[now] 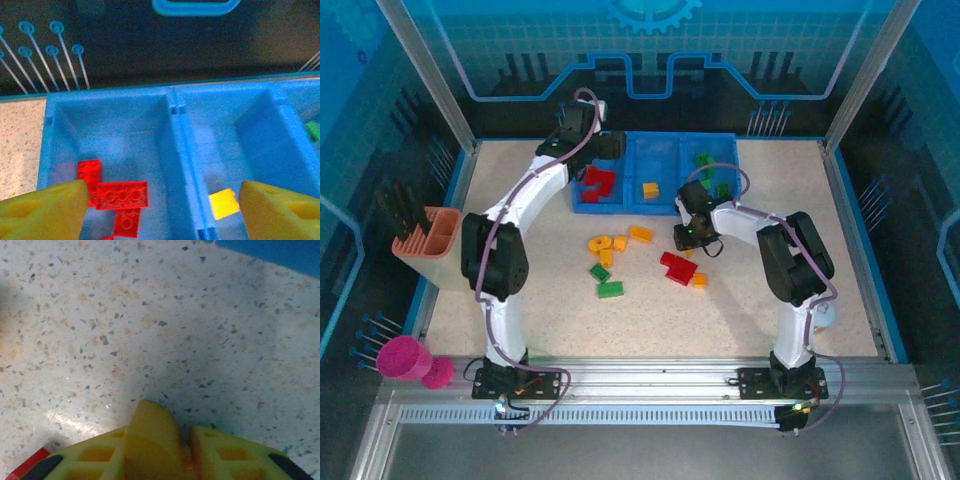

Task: Sort the legos into containers by color
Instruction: Pick up the lego from the center of the table, then place the lego in the container.

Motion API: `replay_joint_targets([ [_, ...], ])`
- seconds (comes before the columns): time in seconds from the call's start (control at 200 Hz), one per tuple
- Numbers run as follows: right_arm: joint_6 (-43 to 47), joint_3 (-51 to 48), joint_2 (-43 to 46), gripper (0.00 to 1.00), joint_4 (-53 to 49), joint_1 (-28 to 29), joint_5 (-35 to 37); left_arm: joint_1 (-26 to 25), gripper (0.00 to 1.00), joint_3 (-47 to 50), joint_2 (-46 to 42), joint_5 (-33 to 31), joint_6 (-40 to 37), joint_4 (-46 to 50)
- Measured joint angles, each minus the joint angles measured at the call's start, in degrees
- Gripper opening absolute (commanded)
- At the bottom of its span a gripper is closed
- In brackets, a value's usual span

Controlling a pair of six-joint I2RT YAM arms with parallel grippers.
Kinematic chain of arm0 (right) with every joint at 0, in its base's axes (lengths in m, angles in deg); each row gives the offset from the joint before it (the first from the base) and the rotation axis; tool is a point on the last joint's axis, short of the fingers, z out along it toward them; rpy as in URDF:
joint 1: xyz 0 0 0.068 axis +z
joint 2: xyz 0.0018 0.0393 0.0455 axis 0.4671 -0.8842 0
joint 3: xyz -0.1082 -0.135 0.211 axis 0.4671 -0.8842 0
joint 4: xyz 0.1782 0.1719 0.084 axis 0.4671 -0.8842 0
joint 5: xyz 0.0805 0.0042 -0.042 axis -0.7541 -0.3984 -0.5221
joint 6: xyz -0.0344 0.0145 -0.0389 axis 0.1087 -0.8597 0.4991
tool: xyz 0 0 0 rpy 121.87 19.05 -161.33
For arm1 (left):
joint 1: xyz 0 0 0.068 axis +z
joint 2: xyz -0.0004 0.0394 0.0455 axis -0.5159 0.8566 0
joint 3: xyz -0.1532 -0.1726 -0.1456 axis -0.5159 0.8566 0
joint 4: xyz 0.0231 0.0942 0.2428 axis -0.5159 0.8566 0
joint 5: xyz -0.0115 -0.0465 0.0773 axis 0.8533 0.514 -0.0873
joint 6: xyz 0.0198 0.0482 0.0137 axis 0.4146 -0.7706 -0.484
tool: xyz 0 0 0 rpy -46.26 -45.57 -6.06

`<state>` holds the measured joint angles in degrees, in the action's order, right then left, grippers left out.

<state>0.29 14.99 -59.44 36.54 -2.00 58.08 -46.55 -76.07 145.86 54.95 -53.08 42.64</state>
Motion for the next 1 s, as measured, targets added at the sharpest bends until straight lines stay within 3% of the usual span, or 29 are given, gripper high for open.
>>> replay_joint_targets([
  [0.29,0.7,2.0,-0.3,0.22,-3.2,0.0,0.2,0.0,0.81,7.7,-9.4,4.6,0.2,-0.9],
  [0.64,1.2,8.4,2.7,0.20,-7.3,0.4,-1.8,0.0,0.81,17.0,-19.8,8.7,0.3,-1.0],
  [0.851,2.7,19.5,3.0,0.22,-8.3,0.9,-2.9,0.0,0.82,25.2,-28.8,9.6,0.3,-0.3],
  [1.001,4.9,32.3,-2.3,0.22,-7.4,0.9,-2.4,0.0,0.82,31.3,-36.2,9.7,1.1,3.8],
])
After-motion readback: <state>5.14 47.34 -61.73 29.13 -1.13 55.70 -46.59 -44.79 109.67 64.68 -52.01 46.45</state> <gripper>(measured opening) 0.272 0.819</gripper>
